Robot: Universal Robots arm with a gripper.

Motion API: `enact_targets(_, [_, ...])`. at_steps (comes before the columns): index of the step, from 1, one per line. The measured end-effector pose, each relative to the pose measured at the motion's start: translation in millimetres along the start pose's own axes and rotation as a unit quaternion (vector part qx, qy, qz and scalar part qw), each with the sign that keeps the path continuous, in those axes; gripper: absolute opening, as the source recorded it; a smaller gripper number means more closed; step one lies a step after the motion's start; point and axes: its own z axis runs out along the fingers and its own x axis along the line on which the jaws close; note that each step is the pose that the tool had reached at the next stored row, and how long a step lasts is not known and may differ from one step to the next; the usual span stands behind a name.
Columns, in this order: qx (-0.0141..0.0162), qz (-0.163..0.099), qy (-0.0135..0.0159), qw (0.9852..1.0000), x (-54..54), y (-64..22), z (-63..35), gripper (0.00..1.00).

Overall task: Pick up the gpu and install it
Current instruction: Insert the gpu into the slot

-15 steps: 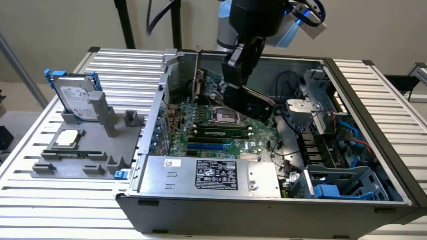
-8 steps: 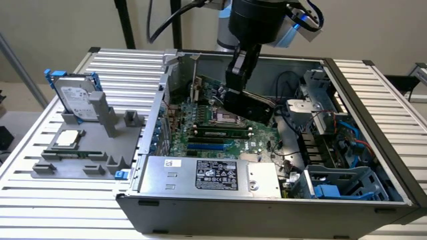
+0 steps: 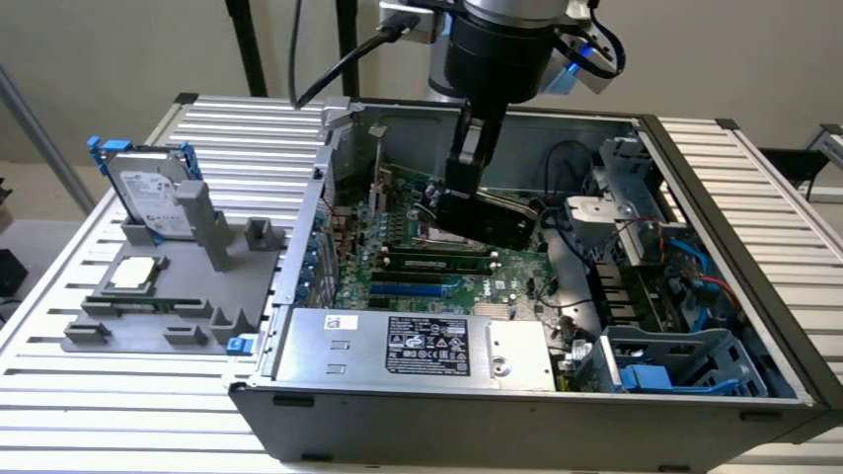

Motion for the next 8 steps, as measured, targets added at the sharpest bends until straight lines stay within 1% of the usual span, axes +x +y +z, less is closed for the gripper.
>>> enact_targets(5, [0.0007,-0.033,0.0008,0.9995,0.4,1.6,9.2,0.27])
enact_targets(8, [0.0017,-0.040,0.0006,0.9992,2.0,6.9,15.1,0.27])
